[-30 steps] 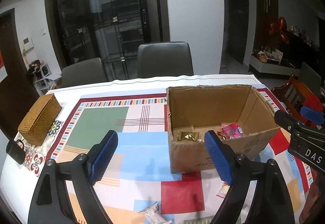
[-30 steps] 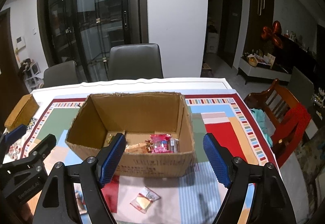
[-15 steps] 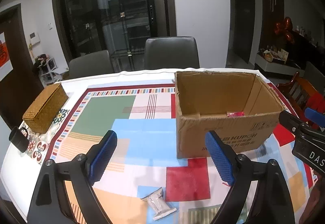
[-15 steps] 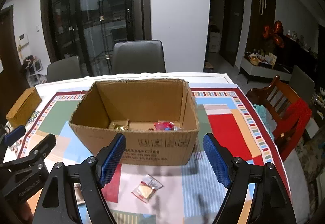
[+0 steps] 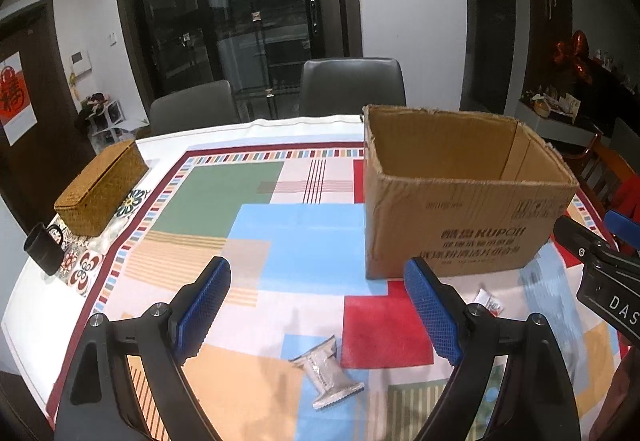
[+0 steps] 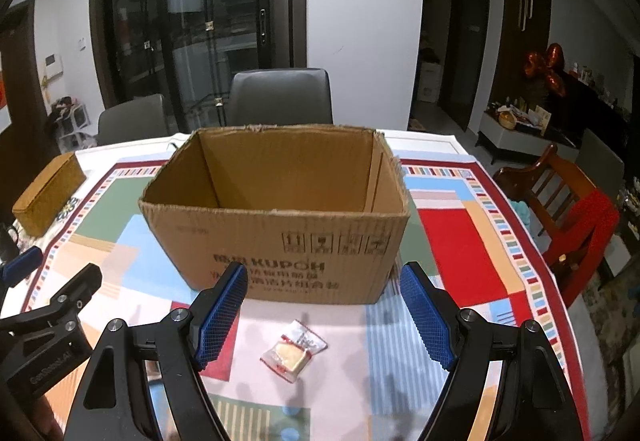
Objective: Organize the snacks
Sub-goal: 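Move both open tools back toward the silver biscuit and cheese-cake packet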
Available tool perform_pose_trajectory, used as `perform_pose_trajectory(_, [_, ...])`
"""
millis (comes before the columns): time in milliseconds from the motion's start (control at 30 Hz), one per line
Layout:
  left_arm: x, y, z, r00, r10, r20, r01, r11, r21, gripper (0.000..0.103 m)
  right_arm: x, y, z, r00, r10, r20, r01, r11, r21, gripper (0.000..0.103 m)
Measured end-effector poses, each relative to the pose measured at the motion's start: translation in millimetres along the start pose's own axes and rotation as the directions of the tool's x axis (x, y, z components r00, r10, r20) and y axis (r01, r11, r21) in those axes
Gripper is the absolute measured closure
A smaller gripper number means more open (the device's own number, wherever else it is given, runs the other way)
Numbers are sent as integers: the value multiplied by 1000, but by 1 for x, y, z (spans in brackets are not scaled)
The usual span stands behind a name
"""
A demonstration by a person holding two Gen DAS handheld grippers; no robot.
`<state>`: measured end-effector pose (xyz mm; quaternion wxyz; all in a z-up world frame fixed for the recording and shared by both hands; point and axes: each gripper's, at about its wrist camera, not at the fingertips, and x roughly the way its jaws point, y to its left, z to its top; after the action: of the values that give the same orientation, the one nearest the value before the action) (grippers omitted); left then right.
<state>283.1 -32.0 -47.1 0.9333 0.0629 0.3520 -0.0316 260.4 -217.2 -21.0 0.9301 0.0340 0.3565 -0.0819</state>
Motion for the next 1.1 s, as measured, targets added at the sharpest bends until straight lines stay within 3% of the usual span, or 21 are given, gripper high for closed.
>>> perform_pose_trajectory(500, [12,9,-40,998,66,-20,-66,997,-48,14,14,14,-36,1000,24,-16,-25,999,-37,24])
perform_pose_trajectory(1100, [42,8,-85,989,96,-108,-108,988,-111,14,50,20,-85,996,48,-79,-53,996,-64,24])
